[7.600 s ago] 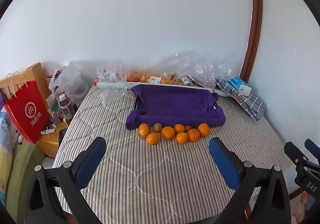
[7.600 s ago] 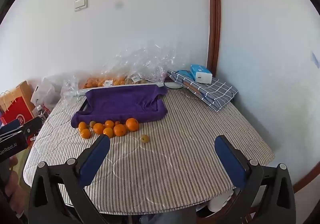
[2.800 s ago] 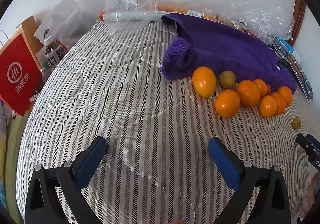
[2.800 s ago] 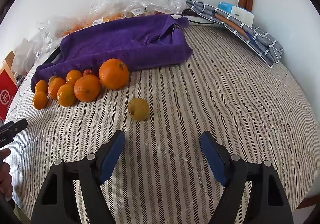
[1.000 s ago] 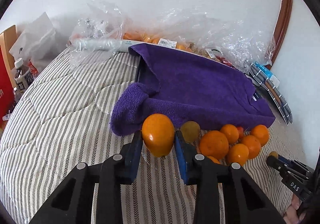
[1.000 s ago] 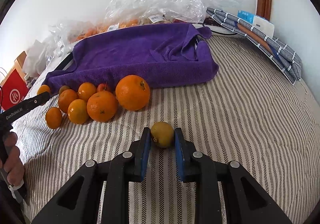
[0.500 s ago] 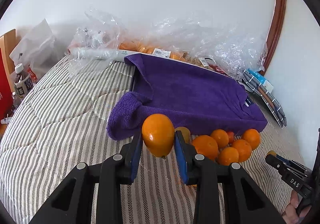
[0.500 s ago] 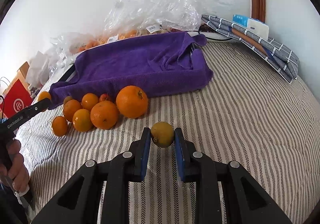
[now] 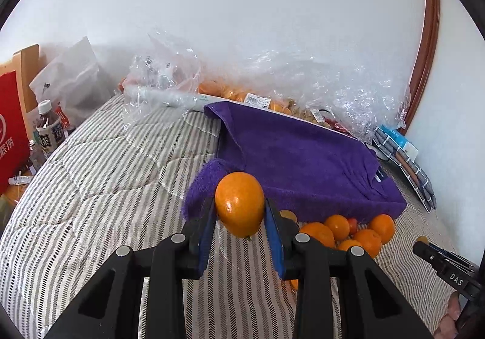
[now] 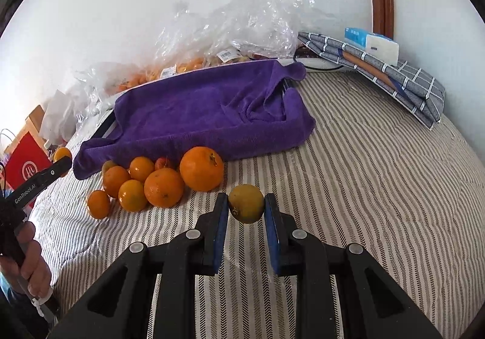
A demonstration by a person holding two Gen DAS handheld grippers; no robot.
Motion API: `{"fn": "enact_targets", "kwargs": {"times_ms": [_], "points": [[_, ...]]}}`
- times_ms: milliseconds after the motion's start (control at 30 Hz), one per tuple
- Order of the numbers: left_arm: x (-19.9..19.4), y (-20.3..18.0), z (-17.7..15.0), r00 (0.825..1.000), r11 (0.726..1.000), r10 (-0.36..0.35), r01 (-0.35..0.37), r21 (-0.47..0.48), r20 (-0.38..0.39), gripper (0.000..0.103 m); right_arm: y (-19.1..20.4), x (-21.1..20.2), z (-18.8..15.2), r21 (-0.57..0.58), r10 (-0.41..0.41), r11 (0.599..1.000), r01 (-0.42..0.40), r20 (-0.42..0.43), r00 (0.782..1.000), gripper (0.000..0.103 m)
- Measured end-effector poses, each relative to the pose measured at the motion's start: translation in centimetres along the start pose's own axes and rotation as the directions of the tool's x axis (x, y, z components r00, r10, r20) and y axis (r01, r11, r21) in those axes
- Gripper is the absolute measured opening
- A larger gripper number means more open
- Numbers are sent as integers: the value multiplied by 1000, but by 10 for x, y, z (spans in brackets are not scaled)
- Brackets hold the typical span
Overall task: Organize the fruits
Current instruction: 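Carry the small fruit with the right tool while the left carries the orange over the towel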
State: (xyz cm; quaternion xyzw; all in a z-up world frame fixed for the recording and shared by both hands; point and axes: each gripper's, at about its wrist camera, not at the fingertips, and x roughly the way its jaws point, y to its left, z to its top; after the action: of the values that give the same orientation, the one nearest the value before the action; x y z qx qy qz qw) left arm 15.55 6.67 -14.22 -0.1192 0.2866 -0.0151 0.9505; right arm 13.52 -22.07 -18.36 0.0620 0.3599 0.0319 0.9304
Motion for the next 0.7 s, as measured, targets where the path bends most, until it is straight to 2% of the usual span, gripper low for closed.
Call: {"fn": "enact_targets", "kwargs": {"times_ms": [133,233,467,567,700], "points": [[-2,7,7,999,999,-33,33,-38,-2,31,5,-10,12,-12,0,1000,0,20,1000,24],[-5,7,15,1000,999,-26,26,-47,-15,31,10,-17,22,-32,-4,999,5,35,999,24],[-17,-11,51,999,1000,-24,23,18,35,31,19,-22,57,-75,27,997,-20,97,995,24],[-11,-17,69,999,999,-28,27,22,46,31,23,-20,77,-86,48,996,-38,123,991,24],[8,-29,85,998,998,2,-6,56,61,31,29,-17,100,-108,76,992,-58,169,983,24]]}}
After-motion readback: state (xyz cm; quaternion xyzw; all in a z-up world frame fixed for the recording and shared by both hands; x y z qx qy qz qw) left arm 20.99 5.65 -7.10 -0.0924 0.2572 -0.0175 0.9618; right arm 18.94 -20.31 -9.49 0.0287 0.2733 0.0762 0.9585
